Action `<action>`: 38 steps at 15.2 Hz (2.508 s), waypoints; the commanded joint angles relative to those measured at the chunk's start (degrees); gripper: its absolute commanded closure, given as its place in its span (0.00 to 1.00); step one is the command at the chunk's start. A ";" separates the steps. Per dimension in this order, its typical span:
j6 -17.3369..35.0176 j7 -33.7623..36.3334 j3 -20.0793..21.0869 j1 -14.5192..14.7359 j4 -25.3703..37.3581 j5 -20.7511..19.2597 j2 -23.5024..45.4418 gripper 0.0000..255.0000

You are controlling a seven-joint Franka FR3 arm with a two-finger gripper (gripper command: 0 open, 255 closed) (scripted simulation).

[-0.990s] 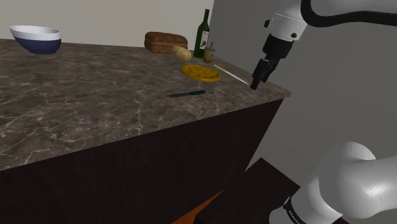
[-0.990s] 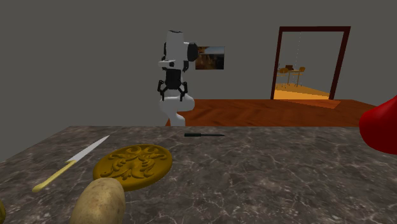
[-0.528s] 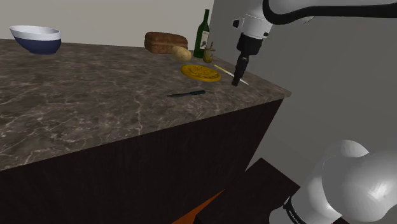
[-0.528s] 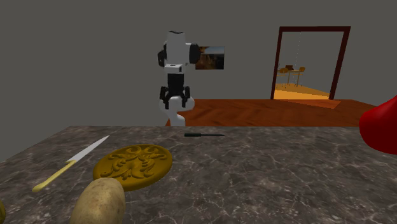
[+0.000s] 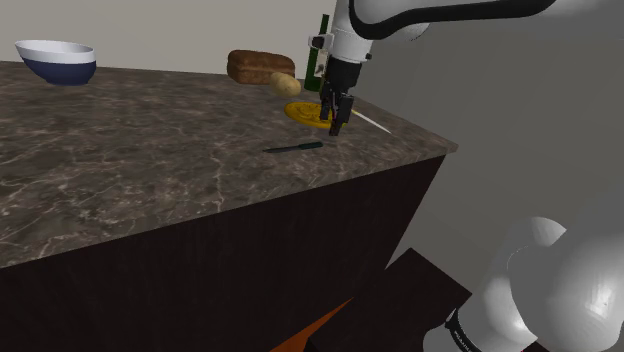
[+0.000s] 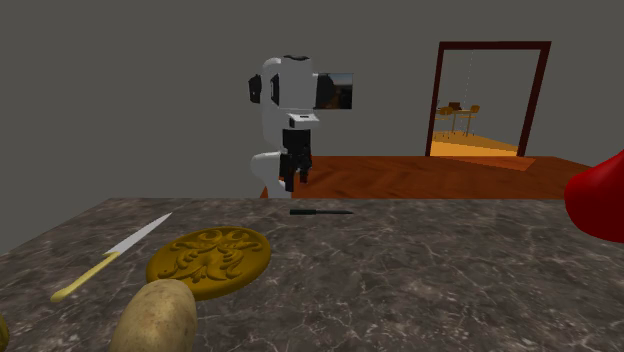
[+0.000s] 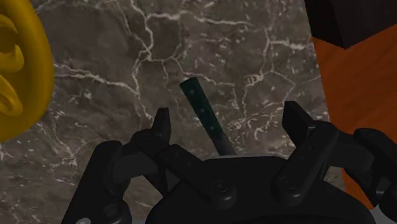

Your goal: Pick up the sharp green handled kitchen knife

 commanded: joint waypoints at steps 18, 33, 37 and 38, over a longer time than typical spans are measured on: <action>5.15 -16.60 1.32 3.74 3.20 2.46 10.48 1.00; -1.64 -16.57 1.37 3.77 9.36 2.41 9.85 1.00; -4.74 -16.60 1.37 3.78 12.52 2.42 9.91 1.00; -5.51 -16.60 1.37 3.78 13.34 2.43 9.96 1.00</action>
